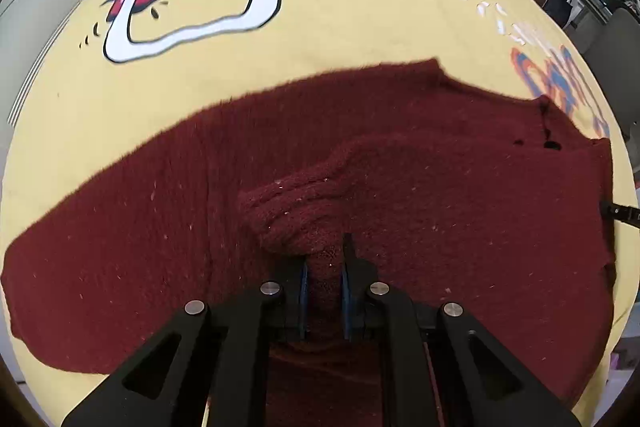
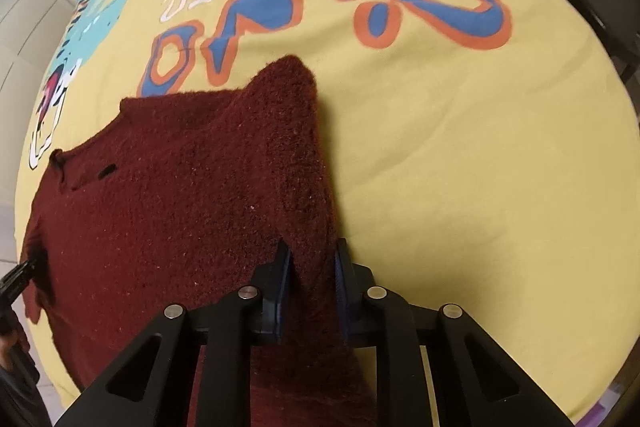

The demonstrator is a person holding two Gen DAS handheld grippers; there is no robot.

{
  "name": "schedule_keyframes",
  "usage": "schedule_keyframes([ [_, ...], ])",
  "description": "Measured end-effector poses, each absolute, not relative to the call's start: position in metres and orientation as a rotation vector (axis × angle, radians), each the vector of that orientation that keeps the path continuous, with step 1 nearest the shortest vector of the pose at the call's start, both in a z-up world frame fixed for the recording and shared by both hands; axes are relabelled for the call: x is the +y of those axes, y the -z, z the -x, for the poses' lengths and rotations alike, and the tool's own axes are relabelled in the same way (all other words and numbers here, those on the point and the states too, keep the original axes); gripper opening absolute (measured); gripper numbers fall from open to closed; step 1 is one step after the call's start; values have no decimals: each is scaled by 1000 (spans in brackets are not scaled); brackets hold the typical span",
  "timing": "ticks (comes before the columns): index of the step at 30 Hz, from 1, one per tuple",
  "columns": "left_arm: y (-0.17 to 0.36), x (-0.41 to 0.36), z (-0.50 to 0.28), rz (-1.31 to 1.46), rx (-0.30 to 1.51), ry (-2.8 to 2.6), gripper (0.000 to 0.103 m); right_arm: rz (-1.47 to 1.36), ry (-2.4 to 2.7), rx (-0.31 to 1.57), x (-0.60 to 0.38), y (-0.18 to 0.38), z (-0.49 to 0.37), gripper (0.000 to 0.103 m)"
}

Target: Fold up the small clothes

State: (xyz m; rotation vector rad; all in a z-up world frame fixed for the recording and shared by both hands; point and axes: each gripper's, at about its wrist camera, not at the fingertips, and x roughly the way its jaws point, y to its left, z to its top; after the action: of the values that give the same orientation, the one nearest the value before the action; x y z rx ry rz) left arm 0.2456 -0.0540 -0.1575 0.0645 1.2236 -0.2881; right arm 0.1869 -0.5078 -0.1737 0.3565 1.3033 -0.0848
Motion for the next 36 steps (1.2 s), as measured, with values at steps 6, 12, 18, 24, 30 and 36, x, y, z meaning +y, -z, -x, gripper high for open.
schedule_keyframes([
  [6,170,-51,-248,-68,1242,258,12,-262,103,1270,-496,173,-182,19],
  [12,167,-64,-245,-114,1215,242,22,-169,124,1190,-479,155,-170,26],
  [18,149,-71,-242,-122,1188,201,71,-107,136,1119,-464,126,-160,60],
  [24,122,-93,-232,-140,1130,230,102,-81,72,1056,-428,97,-155,81],
  [30,122,-133,-220,-172,1068,286,102,-38,-4,1046,-372,103,-156,95],
  [36,165,-155,-219,-154,1133,269,102,16,-32,1114,-335,152,-158,102],
])
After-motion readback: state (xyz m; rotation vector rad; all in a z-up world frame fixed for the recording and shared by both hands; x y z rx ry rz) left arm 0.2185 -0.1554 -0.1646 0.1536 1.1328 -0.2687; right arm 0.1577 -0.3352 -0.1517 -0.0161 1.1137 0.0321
